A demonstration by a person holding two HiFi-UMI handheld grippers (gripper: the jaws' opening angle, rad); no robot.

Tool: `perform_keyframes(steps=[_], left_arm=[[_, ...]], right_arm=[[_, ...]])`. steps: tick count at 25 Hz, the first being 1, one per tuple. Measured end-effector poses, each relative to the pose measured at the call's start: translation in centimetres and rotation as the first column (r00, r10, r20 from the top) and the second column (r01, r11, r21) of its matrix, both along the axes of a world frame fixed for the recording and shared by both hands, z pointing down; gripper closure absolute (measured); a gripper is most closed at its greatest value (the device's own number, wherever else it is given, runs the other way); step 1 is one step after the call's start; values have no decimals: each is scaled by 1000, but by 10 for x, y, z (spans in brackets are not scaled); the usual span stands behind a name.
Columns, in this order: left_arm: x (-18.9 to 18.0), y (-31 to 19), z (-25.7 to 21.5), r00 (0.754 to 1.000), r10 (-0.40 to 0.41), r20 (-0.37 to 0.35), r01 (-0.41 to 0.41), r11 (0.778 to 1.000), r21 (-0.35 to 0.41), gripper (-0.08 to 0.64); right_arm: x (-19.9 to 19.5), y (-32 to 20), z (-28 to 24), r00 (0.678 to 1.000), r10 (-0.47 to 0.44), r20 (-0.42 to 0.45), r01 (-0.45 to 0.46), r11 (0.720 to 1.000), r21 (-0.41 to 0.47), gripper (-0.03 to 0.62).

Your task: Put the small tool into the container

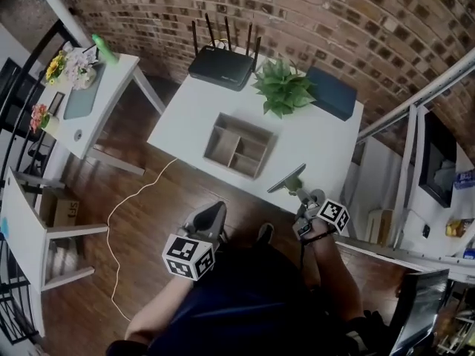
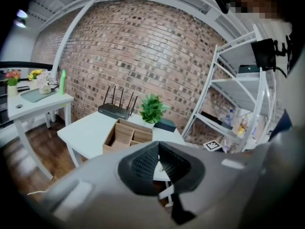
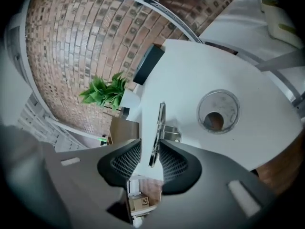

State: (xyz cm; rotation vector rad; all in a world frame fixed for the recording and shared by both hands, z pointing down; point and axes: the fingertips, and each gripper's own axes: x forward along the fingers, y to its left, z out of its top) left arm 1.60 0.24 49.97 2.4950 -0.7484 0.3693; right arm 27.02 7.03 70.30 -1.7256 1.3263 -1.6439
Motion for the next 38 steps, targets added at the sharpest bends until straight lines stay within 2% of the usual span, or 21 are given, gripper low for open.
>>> perform_keyframes(steps=[6,14,16,18,23,25,28,34,38], left_arm=[[-5,-1,1,999,-43,17,43,999,2,555],[-14,-4,0,996,-86,28,86,996,10,555],[-17,-5,0,995,-95,28,95,995,11,555],[-19,-6,0,995,-100,29,100,995,9,555],[-16,-5,2,996,-86,20,86,996,-5,555],[-14,-5,2,997,-76,16,76,997,-7,555],[-9,-4,3,998,-58,8,58,998,-9,556],[0,-1,1,1000,-19,-8,19,1000,-8,555],[5,-1,0,1000,-2,-18,1,1000,-4,555]], right_arm=[[5,-9,12,1000,-12,14,12,999,-33,448],[2,-24,22,999,-41,20,42,998,-47,453],[3,-25,23,999,-43,11,43,998,-52,483],[4,-25,23,999,-40,13,40,997,-59,551],[1,-21,17,999,-37,29,38,998,-54,565],[1,-21,7,999,-51,-4,51,998,-35,575],[0,-21,-15,990,-102,-102,102,995,-6,580],[1,-28,-72,948,-145,-282,175,981,82,580],[-1,-33,-100,921,-154,-359,215,967,136,580]])
